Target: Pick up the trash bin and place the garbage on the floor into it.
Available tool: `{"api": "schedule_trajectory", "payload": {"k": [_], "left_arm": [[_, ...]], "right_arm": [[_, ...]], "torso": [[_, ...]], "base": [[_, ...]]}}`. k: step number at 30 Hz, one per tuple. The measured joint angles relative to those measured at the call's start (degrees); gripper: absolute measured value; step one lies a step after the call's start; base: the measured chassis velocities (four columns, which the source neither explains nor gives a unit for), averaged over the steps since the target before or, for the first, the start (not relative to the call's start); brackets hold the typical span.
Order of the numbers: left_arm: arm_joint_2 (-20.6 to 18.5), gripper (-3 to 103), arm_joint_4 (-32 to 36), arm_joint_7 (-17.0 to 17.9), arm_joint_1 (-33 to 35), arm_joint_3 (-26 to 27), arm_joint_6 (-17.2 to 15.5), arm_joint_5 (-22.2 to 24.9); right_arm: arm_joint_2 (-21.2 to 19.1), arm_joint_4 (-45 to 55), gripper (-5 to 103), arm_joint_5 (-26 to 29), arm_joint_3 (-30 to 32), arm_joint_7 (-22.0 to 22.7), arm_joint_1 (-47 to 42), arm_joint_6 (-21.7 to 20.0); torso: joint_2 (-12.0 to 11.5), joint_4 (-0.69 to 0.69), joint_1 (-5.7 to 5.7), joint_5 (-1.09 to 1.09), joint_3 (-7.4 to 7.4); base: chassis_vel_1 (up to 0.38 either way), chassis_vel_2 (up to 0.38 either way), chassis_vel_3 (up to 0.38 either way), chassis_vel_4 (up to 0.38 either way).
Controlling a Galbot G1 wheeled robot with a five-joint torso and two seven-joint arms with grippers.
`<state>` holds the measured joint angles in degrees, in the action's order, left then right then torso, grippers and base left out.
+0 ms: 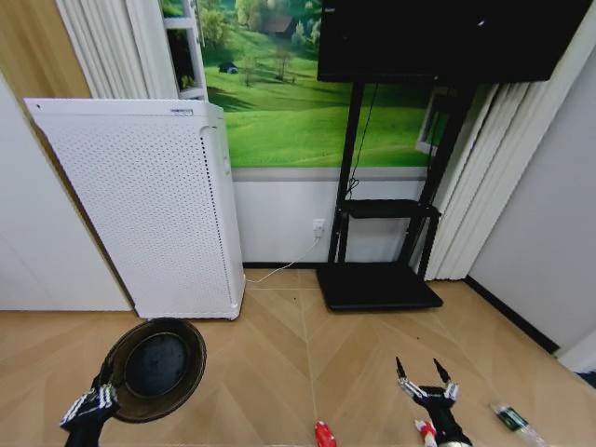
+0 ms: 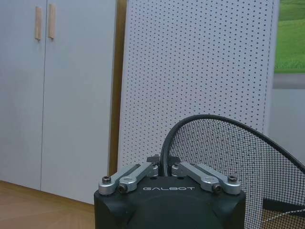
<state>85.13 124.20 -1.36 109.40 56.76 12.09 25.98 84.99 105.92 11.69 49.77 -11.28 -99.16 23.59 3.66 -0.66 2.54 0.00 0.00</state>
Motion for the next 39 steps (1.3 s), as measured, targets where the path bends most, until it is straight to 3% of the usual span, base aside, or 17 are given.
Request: {"api": "schedule_trajectory", "payload": {"k": [15,20,22,23,28,33,36,39], "left_arm": [[0.65,7,0.74,-0.27,-0.01,-0.58,0.18,-0.37],[0.74,7,1.22,-0.99,0.15,-0.98,0.19,-0.68],[0.78,7,2.07,-2.28,0.16,-1.52,0.29,0.14],[0.78,7,2.07,-2.28,0.16,-1.52,0.29,0.14],[0.86,7,3.35,-3.9,-0.21,-2.56,0.3,3.0],[0.97,7,2.94,-4.0,-0.45,-2.72,0.25,2.96],[0.99,7,2.64,-3.94,-0.76,-2.71,0.23,3.1],[0.9,7,2.32,-3.68,-1.07,-2.61,0.19,3.47]], "right_arm": [[-0.53,-1.2,100,-0.13,-0.51,0.57,1.29,-0.3],[-1.01,-1.92,100,-2.79,-0.34,0.41,1.78,-4.01],[-1.7,-4.08,100,-3.07,-0.58,1.37,2.18,-8.52],[-1.7,-4.08,100,-3.07,-0.58,1.37,2.18,-8.52],[-3.03,-10.08,100,-3.81,-0.48,6.27,4.12,-12.68],[-3.3,-15.75,100,-5.72,0.12,6.86,5.17,-12.25],[-3.3,-19.04,100,-7.17,0.7,5.37,4.67,-11.31],[-3.33,-20.58,100,-7.64,0.83,2.88,2.65,-10.69]], "torso": [[0.0,0.0,0.01,-0.01,0.0],[0.0,0.0,0.01,-0.02,0.0],[0.0,0.02,0.01,-0.01,0.0],[0.0,0.02,0.01,-0.01,0.0],[0.0,0.0,0.01,0.03,0.0],[0.0,0.0,0.01,0.03,0.0],[0.0,0.04,0.01,0.01,0.0],[0.0,-0.01,0.0,0.0,0.0]], "base": [[0.311,0.301,-0.289,-0.304],[0.274,0.199,-0.236,-0.245],[0.105,0.059,-0.115,-0.082],[0.07,0.011,-0.056,-0.035],[-0.029,-0.013,0.059,0.014],[-0.06,-0.034,0.038,0.02],[0.0,0.0,0.0,0.0],[0.0,0.0,0.0,0.0]]}}
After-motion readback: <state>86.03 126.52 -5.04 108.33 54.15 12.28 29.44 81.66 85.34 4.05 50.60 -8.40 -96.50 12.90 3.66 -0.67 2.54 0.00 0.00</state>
